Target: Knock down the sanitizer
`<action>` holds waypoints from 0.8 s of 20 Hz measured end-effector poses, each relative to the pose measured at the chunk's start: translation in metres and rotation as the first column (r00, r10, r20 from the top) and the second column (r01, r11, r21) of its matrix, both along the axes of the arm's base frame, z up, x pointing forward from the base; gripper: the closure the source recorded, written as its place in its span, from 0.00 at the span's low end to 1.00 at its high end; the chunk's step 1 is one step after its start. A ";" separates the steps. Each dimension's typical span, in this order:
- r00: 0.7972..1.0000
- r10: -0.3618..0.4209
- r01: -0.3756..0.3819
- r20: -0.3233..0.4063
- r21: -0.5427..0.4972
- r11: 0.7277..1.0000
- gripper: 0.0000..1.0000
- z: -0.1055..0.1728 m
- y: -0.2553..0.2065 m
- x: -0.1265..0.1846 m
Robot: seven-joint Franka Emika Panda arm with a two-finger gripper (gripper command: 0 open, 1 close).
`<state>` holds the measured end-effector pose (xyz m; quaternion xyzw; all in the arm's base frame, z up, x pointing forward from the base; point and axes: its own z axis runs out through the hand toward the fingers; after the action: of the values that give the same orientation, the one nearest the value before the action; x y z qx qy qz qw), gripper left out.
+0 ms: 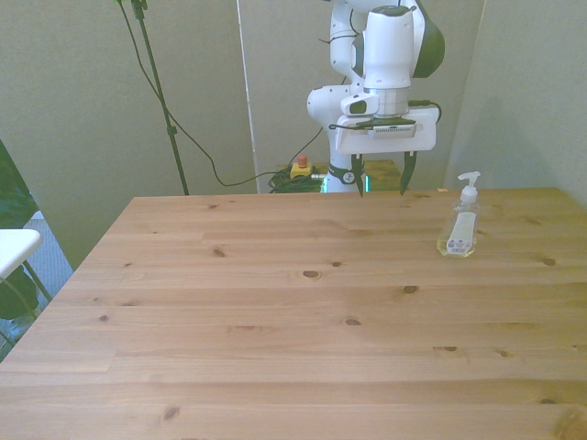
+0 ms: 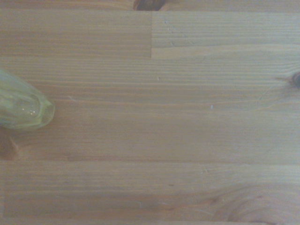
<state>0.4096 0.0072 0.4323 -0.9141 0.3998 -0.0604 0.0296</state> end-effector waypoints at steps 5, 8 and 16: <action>1.000 0.003 -0.003 0.012 -0.007 1.000 0.00 0.005 0.005 0.010; 1.000 0.019 -0.019 0.010 -0.026 0.999 0.00 0.002 0.031 0.025; 0.998 0.053 -0.054 -0.014 -0.066 0.996 1.00 -0.013 0.090 0.052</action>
<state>0.4617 0.0970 0.4196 -0.9253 0.3731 -0.0672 -0.0014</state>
